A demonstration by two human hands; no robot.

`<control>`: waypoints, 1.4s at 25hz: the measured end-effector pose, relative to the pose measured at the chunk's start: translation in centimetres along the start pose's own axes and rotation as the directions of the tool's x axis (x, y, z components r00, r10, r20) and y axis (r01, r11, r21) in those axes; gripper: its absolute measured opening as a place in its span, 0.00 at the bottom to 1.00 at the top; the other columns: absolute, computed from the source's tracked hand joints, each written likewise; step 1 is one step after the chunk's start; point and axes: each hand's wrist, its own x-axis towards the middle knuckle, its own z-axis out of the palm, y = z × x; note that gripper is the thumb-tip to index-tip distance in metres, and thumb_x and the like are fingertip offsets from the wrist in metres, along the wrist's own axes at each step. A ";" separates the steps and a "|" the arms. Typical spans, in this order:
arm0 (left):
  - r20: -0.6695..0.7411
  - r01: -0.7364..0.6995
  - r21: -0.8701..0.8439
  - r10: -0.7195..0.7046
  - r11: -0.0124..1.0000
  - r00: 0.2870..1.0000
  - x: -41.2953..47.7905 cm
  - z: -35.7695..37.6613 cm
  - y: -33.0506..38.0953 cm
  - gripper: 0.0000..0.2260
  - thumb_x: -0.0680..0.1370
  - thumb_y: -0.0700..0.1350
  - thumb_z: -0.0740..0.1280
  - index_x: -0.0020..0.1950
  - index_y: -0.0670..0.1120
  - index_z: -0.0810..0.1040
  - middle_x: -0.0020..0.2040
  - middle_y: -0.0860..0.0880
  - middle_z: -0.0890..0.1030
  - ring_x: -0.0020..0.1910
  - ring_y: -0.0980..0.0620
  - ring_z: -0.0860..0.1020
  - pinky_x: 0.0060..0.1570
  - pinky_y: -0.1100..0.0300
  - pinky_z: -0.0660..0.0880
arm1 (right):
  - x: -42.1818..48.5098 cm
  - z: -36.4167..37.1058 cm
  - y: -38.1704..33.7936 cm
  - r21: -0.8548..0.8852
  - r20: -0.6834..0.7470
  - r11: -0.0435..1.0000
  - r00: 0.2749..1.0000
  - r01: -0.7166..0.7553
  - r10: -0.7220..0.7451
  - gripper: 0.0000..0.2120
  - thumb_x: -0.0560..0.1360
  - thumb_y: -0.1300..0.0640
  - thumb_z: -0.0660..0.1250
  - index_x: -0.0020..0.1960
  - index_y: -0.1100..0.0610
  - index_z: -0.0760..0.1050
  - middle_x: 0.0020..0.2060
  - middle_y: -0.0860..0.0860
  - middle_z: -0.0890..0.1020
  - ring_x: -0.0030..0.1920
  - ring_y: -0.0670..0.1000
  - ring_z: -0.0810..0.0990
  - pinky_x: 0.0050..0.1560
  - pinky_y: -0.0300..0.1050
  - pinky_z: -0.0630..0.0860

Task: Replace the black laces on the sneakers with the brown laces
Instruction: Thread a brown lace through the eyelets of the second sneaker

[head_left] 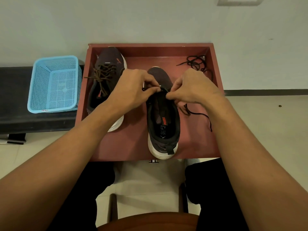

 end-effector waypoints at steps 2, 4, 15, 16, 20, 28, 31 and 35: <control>0.006 0.025 0.031 -0.025 0.999 1.000 0.1 0.7 0.1 0.05 0.77 0.50 0.75 0.50 0.51 0.88 0.42 0.54 0.83 0.41 0.55 0.80 0.47 0.53 0.79 | 0.0 -0.2 0.2 0.003 0.005 1.000 1.000 -0.004 0.004 0.02 0.75 0.57 0.77 0.44 0.53 0.87 0.33 0.51 0.87 0.32 0.45 0.87 0.46 0.41 0.85; -0.010 0.073 0.069 -0.072 0.995 0.997 0.2 1.3 0.6 0.05 0.76 0.53 0.74 0.49 0.54 0.88 0.41 0.57 0.79 0.41 0.56 0.78 0.46 0.50 0.80 | 0.0 -0.3 0.3 0.039 0.022 0.999 1.000 -0.019 0.019 0.03 0.76 0.59 0.76 0.44 0.54 0.87 0.31 0.48 0.87 0.31 0.44 0.86 0.43 0.39 0.84; -0.071 0.366 -0.006 -0.366 0.930 0.928 0.0 3.5 1.9 0.05 0.75 0.57 0.75 0.47 0.59 0.88 0.45 0.57 0.85 0.46 0.54 0.83 0.46 0.51 0.82 | 0.2 -0.1 0.7 0.215 0.067 0.974 0.996 -0.064 0.050 0.04 0.77 0.64 0.74 0.45 0.58 0.86 0.31 0.50 0.87 0.36 0.50 0.89 0.44 0.40 0.85; -0.078 0.385 -0.036 -0.386 0.922 0.919 -0.1 3.7 1.9 0.04 0.75 0.57 0.76 0.47 0.59 0.88 0.45 0.57 0.85 0.46 0.55 0.84 0.46 0.52 0.83 | 0.2 0.0 0.7 0.219 0.067 0.973 0.996 -0.067 0.053 0.04 0.77 0.65 0.74 0.45 0.58 0.86 0.33 0.51 0.87 0.36 0.50 0.89 0.43 0.39 0.85; -0.095 0.425 -0.101 -0.434 0.900 0.896 -0.4 3.9 2.0 0.03 0.75 0.55 0.76 0.45 0.58 0.88 0.45 0.58 0.85 0.45 0.56 0.83 0.46 0.52 0.83 | 0.4 0.2 0.8 0.261 0.078 0.962 0.995 -0.080 0.062 0.04 0.77 0.65 0.75 0.44 0.59 0.86 0.36 0.54 0.87 0.37 0.50 0.89 0.48 0.45 0.87; -0.104 0.436 -0.169 -0.456 0.884 0.884 -0.8 4.3 1.5 0.02 0.74 0.54 0.77 0.43 0.58 0.87 0.44 0.58 0.85 0.45 0.56 0.84 0.45 0.51 0.83 | 0.7 0.4 0.8 0.256 0.093 0.964 0.994 -0.074 0.052 0.03 0.77 0.65 0.76 0.45 0.59 0.86 0.40 0.56 0.88 0.42 0.54 0.90 0.52 0.52 0.86; -0.105 0.441 -0.173 -0.462 0.881 0.881 -0.8 4.3 1.6 0.02 0.74 0.54 0.77 0.44 0.58 0.87 0.44 0.58 0.85 0.45 0.57 0.83 0.45 0.51 0.83 | 0.7 0.3 0.9 0.237 0.085 0.969 0.995 -0.070 0.051 0.03 0.77 0.65 0.75 0.45 0.58 0.87 0.38 0.55 0.88 0.40 0.52 0.89 0.51 0.50 0.87; -0.115 0.436 -0.121 -0.449 0.892 0.886 -0.8 4.3 1.9 0.03 0.74 0.55 0.77 0.43 0.58 0.86 0.44 0.58 0.84 0.45 0.57 0.83 0.45 0.52 0.83 | 0.8 0.4 1.0 0.269 0.103 0.960 0.993 -0.077 0.050 0.03 0.77 0.66 0.74 0.47 0.61 0.86 0.39 0.57 0.88 0.41 0.53 0.89 0.50 0.50 0.87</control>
